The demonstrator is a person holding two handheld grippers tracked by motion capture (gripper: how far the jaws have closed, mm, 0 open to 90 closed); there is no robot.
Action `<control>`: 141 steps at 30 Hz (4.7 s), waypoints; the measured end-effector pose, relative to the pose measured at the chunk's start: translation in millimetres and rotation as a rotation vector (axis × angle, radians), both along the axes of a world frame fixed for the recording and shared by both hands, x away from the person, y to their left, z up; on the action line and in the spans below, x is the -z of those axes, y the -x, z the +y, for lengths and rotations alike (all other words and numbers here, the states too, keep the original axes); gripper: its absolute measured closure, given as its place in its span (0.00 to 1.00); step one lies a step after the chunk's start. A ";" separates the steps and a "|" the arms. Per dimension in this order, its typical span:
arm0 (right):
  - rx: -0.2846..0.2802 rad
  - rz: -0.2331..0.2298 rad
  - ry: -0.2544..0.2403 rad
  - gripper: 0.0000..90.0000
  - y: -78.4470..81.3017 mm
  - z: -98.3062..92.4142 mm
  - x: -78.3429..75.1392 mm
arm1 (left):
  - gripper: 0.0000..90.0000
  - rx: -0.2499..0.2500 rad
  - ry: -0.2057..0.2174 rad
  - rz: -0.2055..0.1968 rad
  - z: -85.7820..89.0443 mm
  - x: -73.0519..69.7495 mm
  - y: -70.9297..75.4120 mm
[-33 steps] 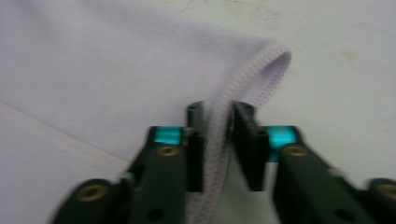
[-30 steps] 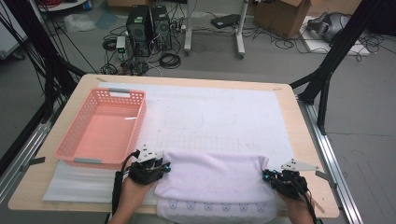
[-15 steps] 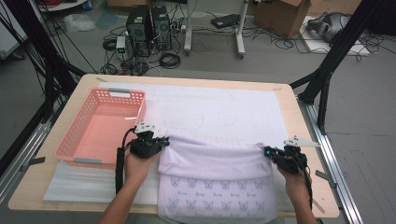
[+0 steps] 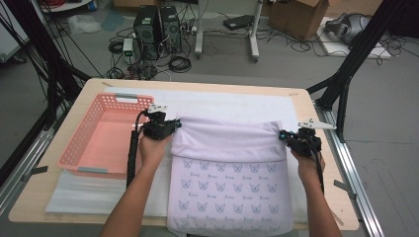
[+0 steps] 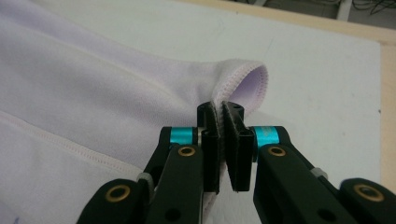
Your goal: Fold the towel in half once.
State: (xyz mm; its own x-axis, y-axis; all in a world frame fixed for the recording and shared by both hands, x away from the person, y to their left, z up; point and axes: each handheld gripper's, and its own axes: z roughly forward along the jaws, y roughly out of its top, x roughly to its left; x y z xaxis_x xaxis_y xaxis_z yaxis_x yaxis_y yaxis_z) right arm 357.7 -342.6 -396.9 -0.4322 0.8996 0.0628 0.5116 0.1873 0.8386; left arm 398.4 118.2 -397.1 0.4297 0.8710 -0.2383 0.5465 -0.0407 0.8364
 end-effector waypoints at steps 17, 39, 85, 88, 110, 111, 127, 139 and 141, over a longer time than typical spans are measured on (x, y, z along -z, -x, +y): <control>0.050 0.078 -0.020 0.75 -27.5 0.8 11.6 | 0.65 0.071 -0.022 0.003 -1.9 14.1 -1.3; -0.110 0.213 0.013 0.93 -2.4 8.4 39.3 | 0.95 0.213 -0.176 0.074 -9.6 46.3 48.7; -0.209 0.045 -0.038 0.95 178.9 -13.7 38.2 | 0.96 0.366 -0.051 -0.128 17.6 34.8 210.4; -0.212 0.038 -0.050 0.95 182.9 -14.3 35.8 | 0.96 0.369 -0.041 -0.133 19.6 33.0 216.2; -0.171 0.002 -0.130 0.74 219.4 -24.6 23.9 | 0.60 0.377 0.067 -0.117 28.0 25.6 237.8; -0.149 -0.010 -0.137 0.69 218.2 -26.3 22.9 | 0.59 0.363 0.063 -0.126 29.8 24.6 235.2; 0.005 0.044 0.003 0.65 136.6 2.0 40.4 | 0.50 0.188 -0.009 0.024 14.9 45.7 133.7; -0.049 0.085 -0.032 0.96 143.6 -4.1 42.3 | 0.97 0.228 -0.043 0.016 6.0 46.6 146.4; -0.053 0.091 -0.043 0.96 149.8 -6.3 38.3 | 0.97 0.246 0.002 0.019 10.6 42.3 152.2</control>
State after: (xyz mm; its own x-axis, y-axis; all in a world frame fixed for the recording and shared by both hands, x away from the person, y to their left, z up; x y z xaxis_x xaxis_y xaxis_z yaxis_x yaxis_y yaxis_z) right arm 207.9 -348.9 -435.2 -0.4698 0.8713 0.1419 0.5764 0.1811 0.7968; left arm 246.2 128.8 -439.3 0.6245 0.7400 -0.2498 0.5358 -0.1732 0.8264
